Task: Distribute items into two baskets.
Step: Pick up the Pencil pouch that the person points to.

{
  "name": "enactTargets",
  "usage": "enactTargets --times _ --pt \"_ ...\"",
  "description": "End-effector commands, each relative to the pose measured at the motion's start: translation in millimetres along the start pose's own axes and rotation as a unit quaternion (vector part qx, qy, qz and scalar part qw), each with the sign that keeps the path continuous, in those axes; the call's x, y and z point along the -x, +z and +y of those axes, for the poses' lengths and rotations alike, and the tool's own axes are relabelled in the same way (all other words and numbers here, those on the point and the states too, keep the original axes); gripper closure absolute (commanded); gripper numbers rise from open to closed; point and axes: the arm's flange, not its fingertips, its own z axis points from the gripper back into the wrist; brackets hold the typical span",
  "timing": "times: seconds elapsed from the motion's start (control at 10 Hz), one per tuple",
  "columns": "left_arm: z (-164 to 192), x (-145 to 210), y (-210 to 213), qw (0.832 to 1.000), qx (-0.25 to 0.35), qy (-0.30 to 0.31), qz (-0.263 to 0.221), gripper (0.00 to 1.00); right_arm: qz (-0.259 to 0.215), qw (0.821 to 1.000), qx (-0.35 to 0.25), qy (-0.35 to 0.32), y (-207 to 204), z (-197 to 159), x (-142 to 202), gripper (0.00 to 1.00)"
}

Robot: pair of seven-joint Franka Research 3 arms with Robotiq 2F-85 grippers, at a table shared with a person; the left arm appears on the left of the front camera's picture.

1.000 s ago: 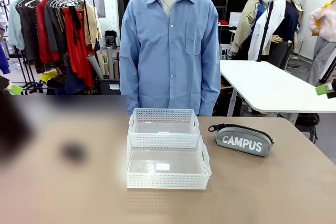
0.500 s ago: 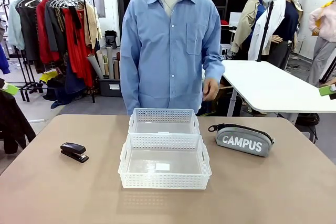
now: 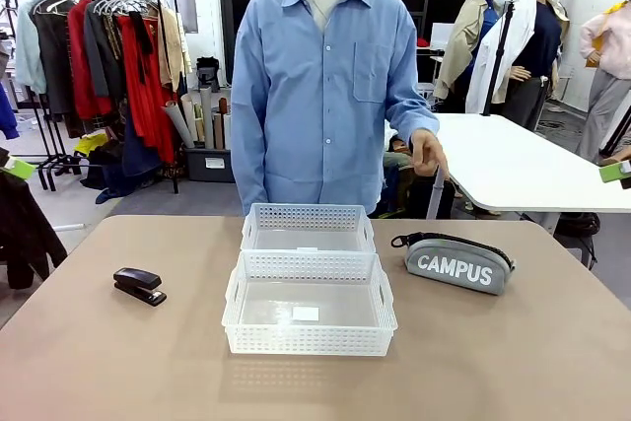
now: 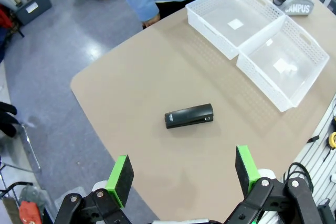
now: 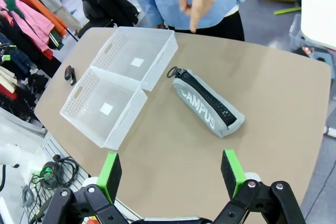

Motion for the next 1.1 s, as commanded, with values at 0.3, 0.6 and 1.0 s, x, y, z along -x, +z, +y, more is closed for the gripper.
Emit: enactTargets --times 0.3,0.6,1.0 --pt "1.5 0.4 0.3 1.000 0.007 -0.005 -0.004 0.00 -0.007 1.000 -0.006 0.003 0.2 0.1 -1.4 0.00" --pt "1.5 0.4 0.3 1.000 0.007 -0.005 -0.004 0.00 -0.007 1.000 -0.006 0.003 0.2 0.1 -1.4 0.00" --pt "1.5 0.4 0.3 1.000 0.007 -0.005 -0.004 0.00 0.016 1.000 -0.014 0.019 -6.0 -2.8 -16.9 0.00"
